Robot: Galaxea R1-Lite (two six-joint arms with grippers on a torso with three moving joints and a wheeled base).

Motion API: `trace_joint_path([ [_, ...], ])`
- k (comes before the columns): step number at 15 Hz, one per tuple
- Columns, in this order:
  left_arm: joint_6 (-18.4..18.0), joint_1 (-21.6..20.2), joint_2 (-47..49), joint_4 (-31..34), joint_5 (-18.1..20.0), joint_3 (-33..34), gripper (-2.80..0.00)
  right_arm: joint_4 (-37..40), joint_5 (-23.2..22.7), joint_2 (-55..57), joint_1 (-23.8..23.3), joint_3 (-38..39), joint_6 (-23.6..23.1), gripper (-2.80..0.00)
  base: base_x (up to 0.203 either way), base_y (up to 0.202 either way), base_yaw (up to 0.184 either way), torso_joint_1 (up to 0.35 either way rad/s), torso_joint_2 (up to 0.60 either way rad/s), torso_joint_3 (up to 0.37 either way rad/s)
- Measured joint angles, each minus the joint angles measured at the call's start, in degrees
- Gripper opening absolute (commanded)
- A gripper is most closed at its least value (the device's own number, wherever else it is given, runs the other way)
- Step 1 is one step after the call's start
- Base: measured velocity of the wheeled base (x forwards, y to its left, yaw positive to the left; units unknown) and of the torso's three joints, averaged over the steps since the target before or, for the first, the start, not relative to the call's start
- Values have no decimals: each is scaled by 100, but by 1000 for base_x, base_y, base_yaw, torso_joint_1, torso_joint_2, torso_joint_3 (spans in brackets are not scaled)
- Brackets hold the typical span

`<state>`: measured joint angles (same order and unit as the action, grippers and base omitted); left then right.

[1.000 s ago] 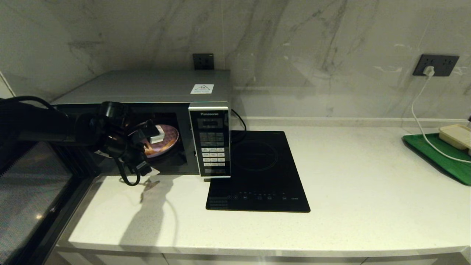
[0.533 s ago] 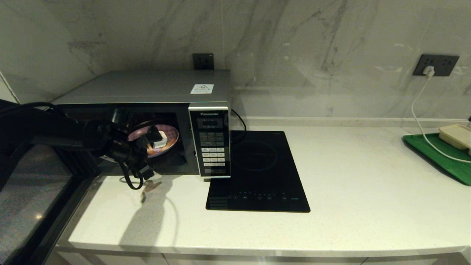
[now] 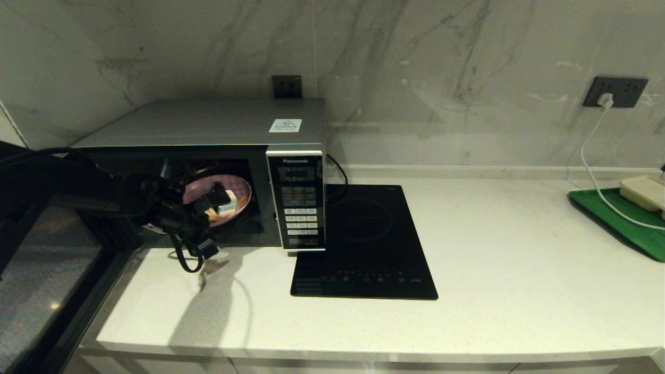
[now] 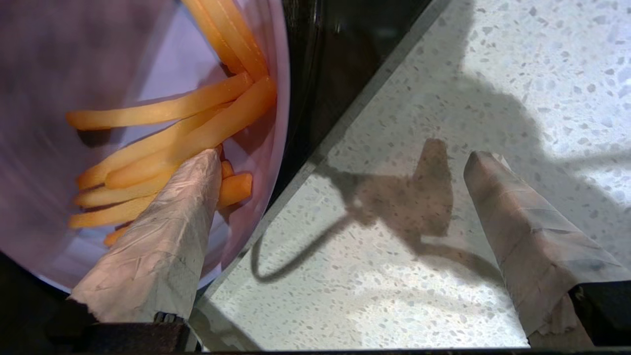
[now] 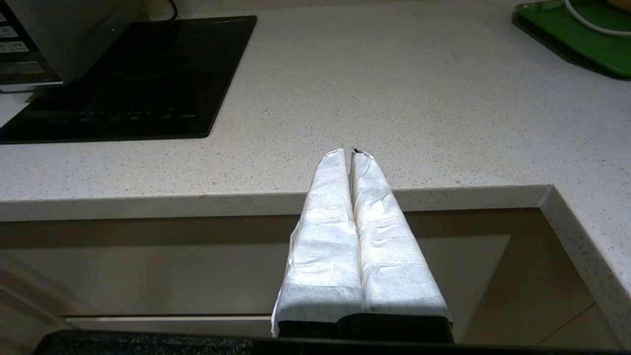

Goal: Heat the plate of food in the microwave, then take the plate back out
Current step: Take the plate out of the microwave

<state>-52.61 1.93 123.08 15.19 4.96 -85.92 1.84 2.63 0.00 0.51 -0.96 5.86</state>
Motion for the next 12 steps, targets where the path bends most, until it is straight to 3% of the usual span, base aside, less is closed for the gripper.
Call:
trace_joint_path([
  [11,27,0,27,-244,5,-11,0,-2,1,0,0,0,0,-280,0,0,0,0,0,0],
  [12,28,0,35,-249,1,-10,-280,-2,0,0,0,0,0,-280,0,0,0,0,0,0],
])
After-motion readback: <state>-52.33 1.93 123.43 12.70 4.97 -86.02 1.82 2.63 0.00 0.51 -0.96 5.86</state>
